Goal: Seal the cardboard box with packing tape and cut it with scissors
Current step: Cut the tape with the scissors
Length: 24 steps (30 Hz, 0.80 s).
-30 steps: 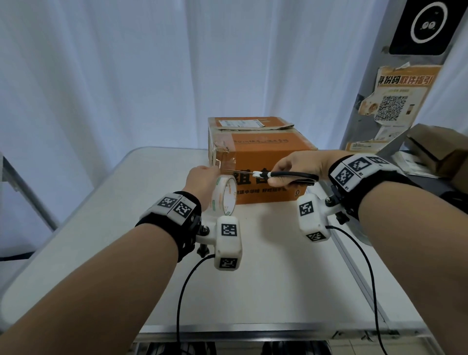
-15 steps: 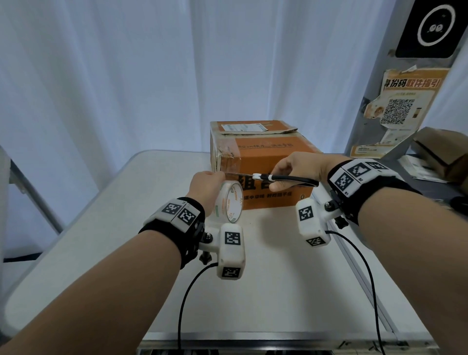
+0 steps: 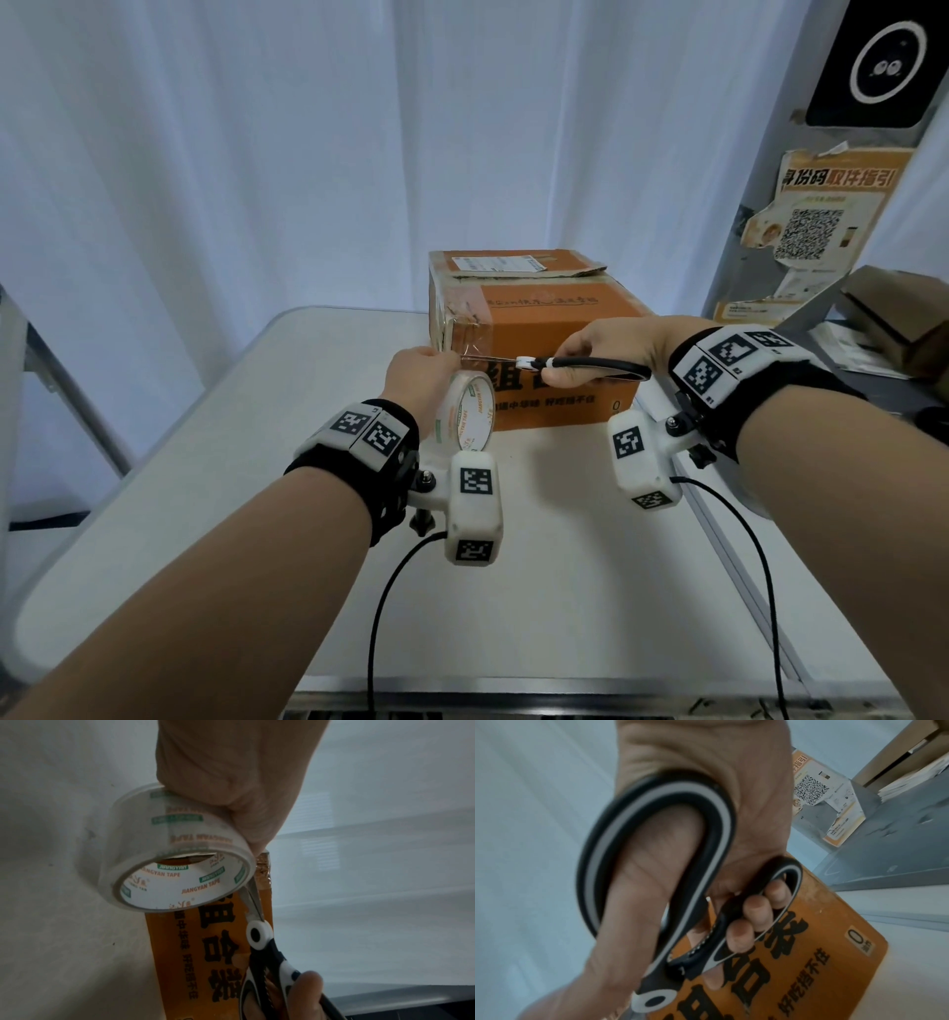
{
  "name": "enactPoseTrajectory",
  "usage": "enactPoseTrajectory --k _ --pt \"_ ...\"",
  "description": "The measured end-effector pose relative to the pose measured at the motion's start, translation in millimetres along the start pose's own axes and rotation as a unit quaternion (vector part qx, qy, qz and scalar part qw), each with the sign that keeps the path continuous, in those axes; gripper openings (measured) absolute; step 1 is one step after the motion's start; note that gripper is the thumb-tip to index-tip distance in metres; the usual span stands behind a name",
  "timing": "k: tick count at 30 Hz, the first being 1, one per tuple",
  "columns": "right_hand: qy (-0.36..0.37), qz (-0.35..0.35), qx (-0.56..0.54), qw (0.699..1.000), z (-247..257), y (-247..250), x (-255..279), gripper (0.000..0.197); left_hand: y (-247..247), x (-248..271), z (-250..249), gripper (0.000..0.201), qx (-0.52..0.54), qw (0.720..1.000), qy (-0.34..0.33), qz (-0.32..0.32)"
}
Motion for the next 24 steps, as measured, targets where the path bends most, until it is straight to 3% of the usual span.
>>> enactPoseTrajectory --k 5,10,13,16,18,20,22,24 --pt "0.013 0.002 -0.004 1.000 4 -3 3 0.053 1 2 -1 0.014 0.009 1.000 0.001 0.007" --pt "0.034 -0.031 -0.002 0.999 3 0 -1 0.075 3 1 -2 0.006 0.023 0.999 0.016 0.015" --pt "0.047 -0.041 -0.016 0.998 1 0 -3 0.061 1 -5 1 0.010 0.018 1.000 0.016 0.016" --pt "0.052 -0.058 -0.007 0.997 4 1 -2 0.031 6 -1 0 0.003 0.040 0.999 0.017 -0.005" --pt "0.050 -0.063 0.001 0.997 4 2 -1 0.020 9 3 -6 0.013 0.019 1.000 0.000 0.006" --pt "0.046 -0.056 0.009 0.997 4 3 -1 0.034 8 4 -9 0.004 0.035 0.999 0.009 0.020" --pt "0.038 -0.027 0.027 0.999 3 0 -1 0.054 7 1 -7 0.009 0.003 1.000 0.004 -0.006" --pt "0.025 0.014 0.027 0.999 5 -5 1 0.063 6 3 -6 0.012 -0.041 0.999 -0.004 0.012"
Point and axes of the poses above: each hand's wrist, its own x-axis away from the middle knuckle, its own y-axis out of the back of the hand, z = x × y, the point moved 3 cm from there along -x, towards the middle knuckle, and after that the axes turned 5 degrees about -z, right-handed, at the moved point
